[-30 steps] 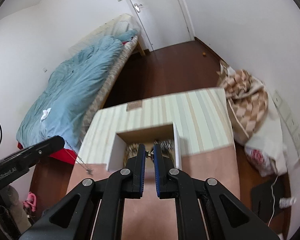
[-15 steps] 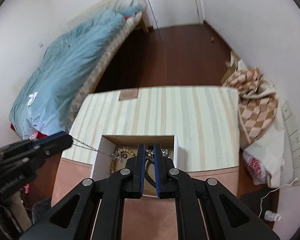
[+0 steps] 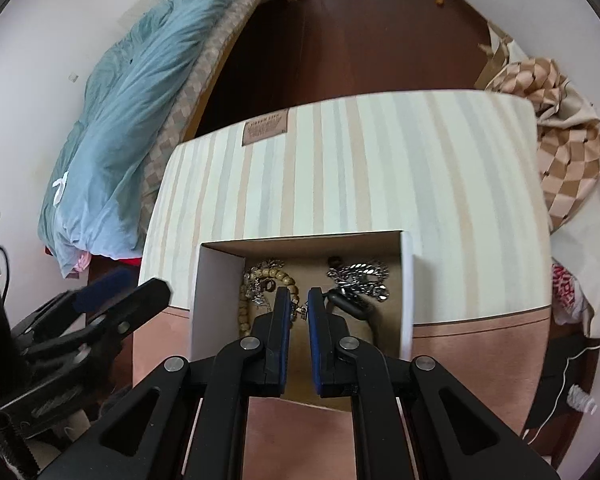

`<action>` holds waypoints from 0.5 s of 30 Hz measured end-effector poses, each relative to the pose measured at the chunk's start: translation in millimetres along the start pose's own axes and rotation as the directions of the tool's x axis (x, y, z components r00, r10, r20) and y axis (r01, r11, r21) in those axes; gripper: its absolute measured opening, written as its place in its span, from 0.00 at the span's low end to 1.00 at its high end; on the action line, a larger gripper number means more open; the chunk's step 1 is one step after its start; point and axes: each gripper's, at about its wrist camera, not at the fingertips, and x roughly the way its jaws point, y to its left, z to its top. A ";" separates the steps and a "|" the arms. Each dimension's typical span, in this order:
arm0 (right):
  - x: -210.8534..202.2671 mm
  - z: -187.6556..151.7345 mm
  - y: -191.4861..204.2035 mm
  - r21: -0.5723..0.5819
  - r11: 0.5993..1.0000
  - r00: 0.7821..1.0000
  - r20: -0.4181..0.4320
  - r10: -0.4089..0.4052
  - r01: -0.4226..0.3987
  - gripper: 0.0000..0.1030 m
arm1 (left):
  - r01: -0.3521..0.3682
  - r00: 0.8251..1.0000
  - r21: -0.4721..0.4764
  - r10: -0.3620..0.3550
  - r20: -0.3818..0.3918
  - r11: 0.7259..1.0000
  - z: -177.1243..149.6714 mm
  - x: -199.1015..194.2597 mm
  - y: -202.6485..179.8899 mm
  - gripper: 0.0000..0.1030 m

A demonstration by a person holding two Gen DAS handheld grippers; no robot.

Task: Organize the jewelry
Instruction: 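Carry the gold charm into the box and open the right tool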

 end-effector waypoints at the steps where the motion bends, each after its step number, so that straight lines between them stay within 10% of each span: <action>1: 2.7 1.1 1.2 0.001 1.000 1.000 -0.007 0.002 -0.002 0.11 | -0.011 1.000 -0.002 0.011 0.010 1.000 0.1 -1.7 2.7 0.71; 5: 6.1 4.2 2.1 0.020 1.000 1.000 -0.007 0.011 -0.011 0.55 | -0.049 0.999 -0.010 0.049 0.020 0.999 1.2 -3.7 11.7 0.86; 15: -19.2 -6.1 2.4 -0.002 0.998 0.997 0.056 -0.059 0.059 0.57 | -0.115 0.993 -0.038 0.116 0.025 0.993 -18.1 -3.0 27.6 0.99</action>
